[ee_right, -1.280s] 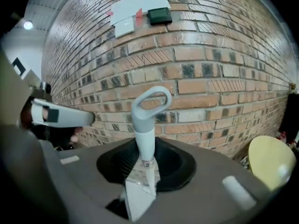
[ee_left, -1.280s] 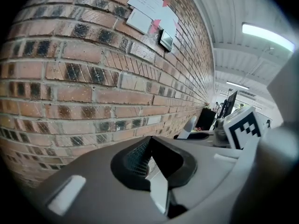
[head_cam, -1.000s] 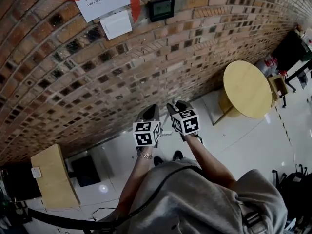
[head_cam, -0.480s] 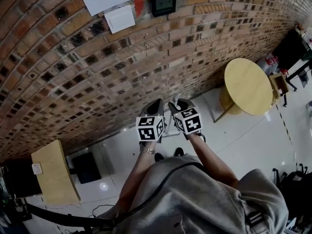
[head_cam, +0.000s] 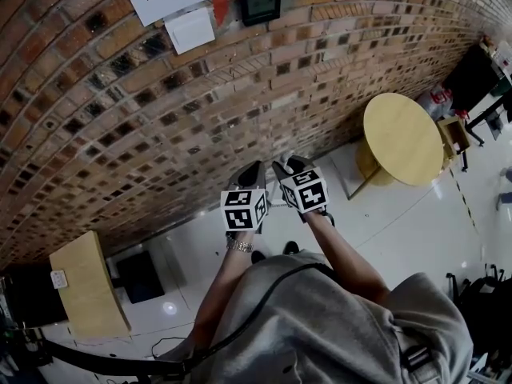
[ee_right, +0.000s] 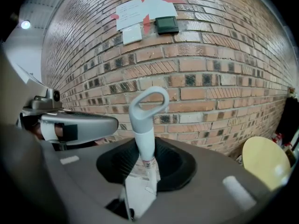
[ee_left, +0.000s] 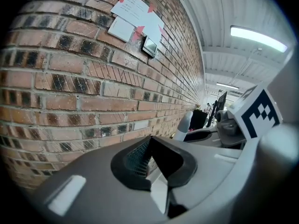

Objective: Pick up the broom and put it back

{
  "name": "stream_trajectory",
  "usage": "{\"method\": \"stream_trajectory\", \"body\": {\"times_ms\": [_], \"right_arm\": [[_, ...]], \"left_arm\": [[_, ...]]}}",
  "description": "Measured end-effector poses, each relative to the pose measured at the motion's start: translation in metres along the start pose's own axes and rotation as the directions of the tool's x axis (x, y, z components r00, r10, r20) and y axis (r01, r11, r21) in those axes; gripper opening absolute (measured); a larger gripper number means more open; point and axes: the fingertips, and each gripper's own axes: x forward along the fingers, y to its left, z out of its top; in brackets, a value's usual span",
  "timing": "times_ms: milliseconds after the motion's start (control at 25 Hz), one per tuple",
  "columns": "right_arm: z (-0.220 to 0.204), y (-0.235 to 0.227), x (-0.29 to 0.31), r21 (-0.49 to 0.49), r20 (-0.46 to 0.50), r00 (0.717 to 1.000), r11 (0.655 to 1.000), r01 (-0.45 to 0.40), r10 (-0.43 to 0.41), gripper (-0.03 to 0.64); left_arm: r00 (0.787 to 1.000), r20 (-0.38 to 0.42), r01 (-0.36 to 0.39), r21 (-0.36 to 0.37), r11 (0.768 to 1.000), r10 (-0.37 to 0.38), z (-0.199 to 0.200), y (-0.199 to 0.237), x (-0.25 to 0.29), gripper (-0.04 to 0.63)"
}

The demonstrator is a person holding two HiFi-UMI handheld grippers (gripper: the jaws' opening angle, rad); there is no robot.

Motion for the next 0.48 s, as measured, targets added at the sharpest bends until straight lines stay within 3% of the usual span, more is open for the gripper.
{"method": "stream_trajectory", "body": {"times_ms": [480], "right_arm": [[-0.012, -0.014, 0.054, 0.016, -0.059, 0.996, 0.998, -0.063, 0.064, 0.095]], "left_arm": [[0.998, -0.002, -0.058, -0.018, 0.998, 0.058, -0.006, 0.011, -0.014, 0.005]]}}
